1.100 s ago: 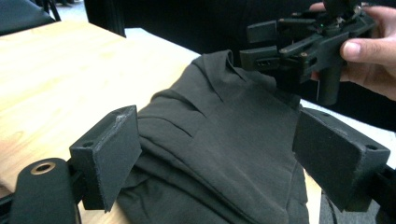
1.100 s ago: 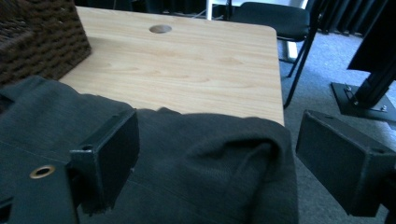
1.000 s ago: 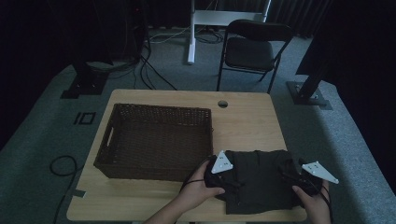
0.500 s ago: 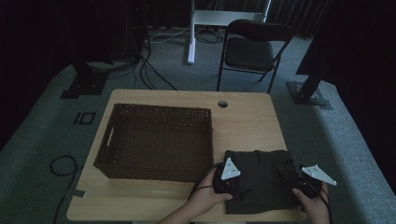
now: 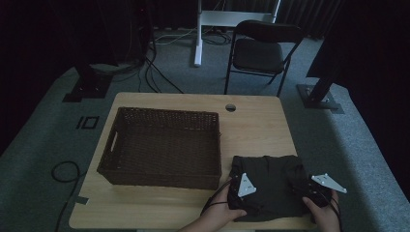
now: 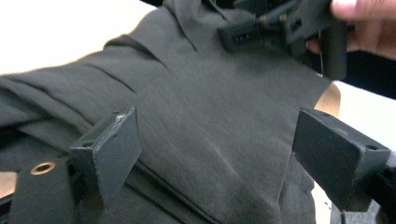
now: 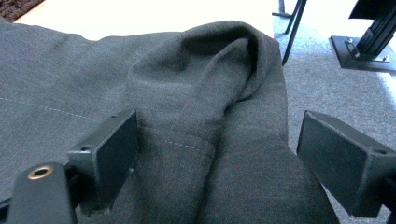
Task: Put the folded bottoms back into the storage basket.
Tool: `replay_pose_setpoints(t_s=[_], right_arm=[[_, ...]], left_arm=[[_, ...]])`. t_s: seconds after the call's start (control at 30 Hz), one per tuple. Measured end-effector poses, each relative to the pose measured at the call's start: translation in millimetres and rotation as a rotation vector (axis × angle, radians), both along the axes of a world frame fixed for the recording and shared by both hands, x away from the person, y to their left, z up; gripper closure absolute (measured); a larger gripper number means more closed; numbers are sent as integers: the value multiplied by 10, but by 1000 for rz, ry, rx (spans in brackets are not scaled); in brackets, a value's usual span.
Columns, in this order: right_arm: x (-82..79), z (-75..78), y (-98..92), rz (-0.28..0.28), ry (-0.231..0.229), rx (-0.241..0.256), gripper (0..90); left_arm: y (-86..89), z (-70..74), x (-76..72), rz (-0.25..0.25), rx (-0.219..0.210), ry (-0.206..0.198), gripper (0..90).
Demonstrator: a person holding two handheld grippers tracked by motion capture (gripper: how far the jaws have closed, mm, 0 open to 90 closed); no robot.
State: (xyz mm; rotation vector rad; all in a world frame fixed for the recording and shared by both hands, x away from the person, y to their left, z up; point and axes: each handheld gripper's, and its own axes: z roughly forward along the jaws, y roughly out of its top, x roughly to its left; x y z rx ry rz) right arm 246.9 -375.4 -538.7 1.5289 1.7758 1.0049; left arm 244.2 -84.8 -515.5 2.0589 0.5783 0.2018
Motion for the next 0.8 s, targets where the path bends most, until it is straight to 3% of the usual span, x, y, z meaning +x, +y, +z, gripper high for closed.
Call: replay_pose_setpoints(t_s=[0.2,0.33,0.43,0.53,0.6,0.8], right_arm=[[6,-21,9,1,9,-7,130],[7,-22,1,0,10,3,129],[6,-22,-3,-2,8,7,129],[8,-27,3,-1,13,0,129],[11,-31,12,3,23,-8,128],[24,-67,27,10,54,11,119]], left_arm=[[13,-55,10,33,-11,-5,156],[55,-92,12,83,-45,-4,155],[92,-149,19,125,-31,-7,155],[103,-240,23,154,-3,31,155],[88,-293,16,160,15,29,155],[51,-305,35,206,39,36,150]])
